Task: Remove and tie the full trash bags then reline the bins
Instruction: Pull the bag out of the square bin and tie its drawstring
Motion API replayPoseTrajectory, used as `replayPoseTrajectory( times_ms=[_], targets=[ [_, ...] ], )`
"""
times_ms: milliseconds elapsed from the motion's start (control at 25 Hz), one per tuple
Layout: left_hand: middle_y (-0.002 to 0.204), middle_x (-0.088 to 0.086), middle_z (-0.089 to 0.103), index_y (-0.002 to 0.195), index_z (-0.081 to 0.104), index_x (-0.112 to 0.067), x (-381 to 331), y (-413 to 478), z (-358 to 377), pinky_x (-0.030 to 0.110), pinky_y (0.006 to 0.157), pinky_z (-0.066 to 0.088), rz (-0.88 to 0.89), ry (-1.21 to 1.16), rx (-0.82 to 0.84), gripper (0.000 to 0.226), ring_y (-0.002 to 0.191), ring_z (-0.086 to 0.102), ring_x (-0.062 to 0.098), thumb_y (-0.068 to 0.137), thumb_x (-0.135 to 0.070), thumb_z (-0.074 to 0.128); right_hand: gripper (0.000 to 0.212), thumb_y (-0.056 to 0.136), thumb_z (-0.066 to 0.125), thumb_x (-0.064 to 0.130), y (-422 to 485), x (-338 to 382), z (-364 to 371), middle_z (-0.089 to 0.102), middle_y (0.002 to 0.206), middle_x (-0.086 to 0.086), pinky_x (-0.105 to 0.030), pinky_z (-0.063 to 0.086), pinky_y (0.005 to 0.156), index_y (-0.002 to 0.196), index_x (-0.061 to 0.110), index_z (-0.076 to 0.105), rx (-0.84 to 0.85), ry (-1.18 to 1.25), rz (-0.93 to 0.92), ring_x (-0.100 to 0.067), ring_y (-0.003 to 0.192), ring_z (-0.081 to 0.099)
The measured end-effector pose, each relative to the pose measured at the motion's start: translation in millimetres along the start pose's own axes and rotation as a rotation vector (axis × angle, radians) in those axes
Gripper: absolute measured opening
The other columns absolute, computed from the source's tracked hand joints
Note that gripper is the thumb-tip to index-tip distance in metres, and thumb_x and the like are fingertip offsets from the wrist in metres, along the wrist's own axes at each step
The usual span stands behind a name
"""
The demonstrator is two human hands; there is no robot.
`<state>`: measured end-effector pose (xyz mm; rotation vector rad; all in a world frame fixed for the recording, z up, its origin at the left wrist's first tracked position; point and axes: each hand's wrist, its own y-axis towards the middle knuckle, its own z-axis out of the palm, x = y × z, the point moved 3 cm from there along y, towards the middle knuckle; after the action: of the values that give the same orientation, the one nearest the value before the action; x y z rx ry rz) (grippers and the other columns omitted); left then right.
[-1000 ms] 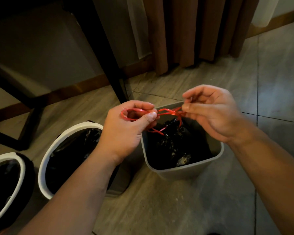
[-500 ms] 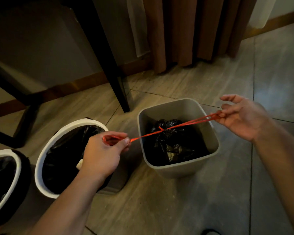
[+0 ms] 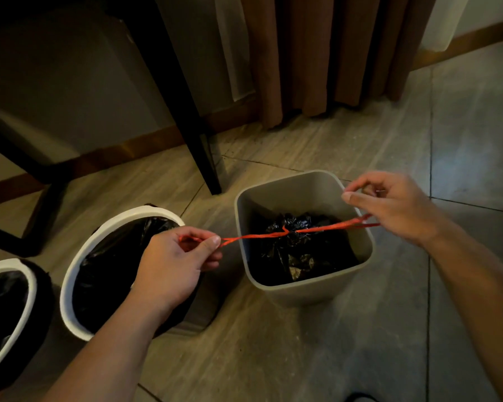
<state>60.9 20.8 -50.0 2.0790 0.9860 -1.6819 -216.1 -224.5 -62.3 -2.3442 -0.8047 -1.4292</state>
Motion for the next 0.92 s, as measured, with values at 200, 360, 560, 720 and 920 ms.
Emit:
replayPoseTrajectory(
  times_ms=[200,360,560,720,920],
  targets=[
    [0.081,0.011,0.079,0.086,0.082,-0.023,-1,8,-11,0.028,0.068,0.063,0.007,0.045,-0.037,0.01,0.074,0.078,0.022,0.094,-0.02,0.077,0.071,0.079,0.035,0.086,-2,18,11,0.06,0.057,0.003,-0.039,0.05,0.057,0.067,0.026,0.07,0.19,-0.548,-0.04,-0.01,0.054,0.058],
    [0.08,0.008,0.079,0.083,0.08,-0.027,4,10,-16,0.035,0.071,0.063,-0.004,0.103,-0.06,0.015,0.073,0.078,0.02,0.095,-0.02,0.076,0.074,0.07,0.039,0.093,-1,17,11,0.057,0.052,0.004,-0.036,0.046,0.052,0.064,0.025,0.068,0.282,-0.565,0.013,-0.005,0.046,0.053],
    [0.078,0.002,0.079,0.084,0.079,-0.034,6,5,-20,0.04,0.074,0.064,0.004,0.178,-0.084,0.014,0.073,0.077,0.017,0.095,-0.025,0.076,0.038,0.076,0.067,0.067,-4,13,9,0.054,0.05,0.008,-0.03,0.042,0.054,0.075,0.03,0.075,0.273,-0.362,0.095,-0.002,0.046,0.047],
    [0.086,-0.001,0.078,0.09,0.078,-0.035,-15,-4,-3,0.036,0.072,0.061,0.112,0.159,0.025,0.002,0.08,0.075,0.015,0.092,-0.034,0.078,0.008,0.092,0.074,0.033,-5,36,11,0.063,0.059,0.01,-0.024,0.045,0.057,0.087,0.027,0.077,0.271,-0.232,0.01,-0.002,0.053,0.054],
    [0.136,-0.009,0.057,0.149,0.034,-0.057,-28,-8,64,0.045,0.096,0.059,0.091,0.425,0.331,0.098,0.116,0.065,0.015,0.07,-0.052,0.091,0.008,0.092,0.073,0.031,-14,82,16,0.074,0.077,0.017,-0.017,0.052,0.062,0.089,0.028,0.08,0.206,-0.128,-0.204,0.002,0.071,0.069]
  ],
)
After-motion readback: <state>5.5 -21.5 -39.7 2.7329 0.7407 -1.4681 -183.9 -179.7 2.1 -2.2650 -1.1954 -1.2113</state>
